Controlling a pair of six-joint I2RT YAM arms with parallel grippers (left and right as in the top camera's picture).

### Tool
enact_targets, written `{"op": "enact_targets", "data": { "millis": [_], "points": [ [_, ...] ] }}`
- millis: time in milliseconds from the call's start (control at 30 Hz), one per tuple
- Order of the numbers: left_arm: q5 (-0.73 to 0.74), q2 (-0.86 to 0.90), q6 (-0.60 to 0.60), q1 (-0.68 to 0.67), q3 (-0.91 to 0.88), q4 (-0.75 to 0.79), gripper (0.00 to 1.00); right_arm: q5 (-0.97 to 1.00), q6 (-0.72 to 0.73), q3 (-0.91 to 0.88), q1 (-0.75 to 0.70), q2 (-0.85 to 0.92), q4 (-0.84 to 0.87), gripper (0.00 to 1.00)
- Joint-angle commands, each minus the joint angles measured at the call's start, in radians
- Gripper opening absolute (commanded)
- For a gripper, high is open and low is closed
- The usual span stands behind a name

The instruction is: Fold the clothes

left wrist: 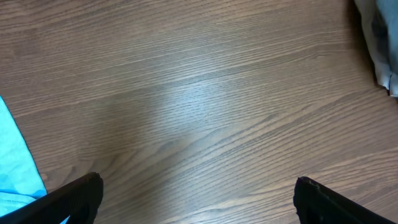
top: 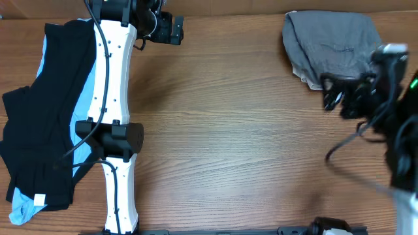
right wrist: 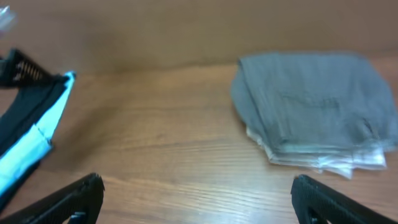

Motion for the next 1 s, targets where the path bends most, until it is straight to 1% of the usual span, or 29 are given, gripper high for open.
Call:
{"op": "enact_targets", "data": {
  "millis": [0, 133, 200, 233, 333, 467, 633, 800, 867, 967],
  "points": [
    [-0.005, 0.006, 0.002, 0.004, 0.000, 0.001, 1.00, 0.048, -0.012, -0.195, 0.051, -0.171, 0.143, 1.00],
    [-0.005, 0.006, 0.002, 0.004, 0.000, 0.001, 1.00, 0.069, 0.108, -0.490, 0.071, -0.386, 0.386, 1.00],
    [-0.005, 0.006, 0.002, 0.004, 0.000, 0.001, 1.00, 0.069, 0.131, -0.581, 0.071, -0.454, 0.450, 1.00],
    [-0.005, 0.006, 0.002, 0.004, 0.000, 0.001, 1.00, 0.069, 0.137, -0.666, 0.071, -0.513, 0.510, 1.00],
    [-0.005, 0.006, 0.002, 0.004, 0.000, 0.001, 1.00, 0.069, 0.150, -0.817, 0.072, -0.615, 0.632, 1.00],
    [-0.005, 0.006, 0.002, 0.004, 0.000, 0.001, 1.00, 0.069, 0.156, -0.971, 0.100, -0.725, 0.739, 1.00],
    [-0.005, 0.006, 0.002, 0.004, 0.000, 0.001, 1.00, 0.090, 0.156, -1.098, 0.134, -0.780, 0.829, 1.00],
    [-0.005, 0.006, 0.002, 0.004, 0.000, 0.001, 1.00, 0.122, 0.211, -1.213, 0.141, -0.812, 0.929, 1.00],
    [-0.005, 0.006, 0.002, 0.004, 0.000, 0.001, 1.00, 0.123, 0.211, -1.252, 0.141, -0.827, 0.972, 1.00],
    [-0.005, 0.006, 0.002, 0.004, 0.000, 0.001, 1.00, 0.139, 0.211, -1.281, 0.141, -0.851, 0.983, 1.00]
  ]
}}
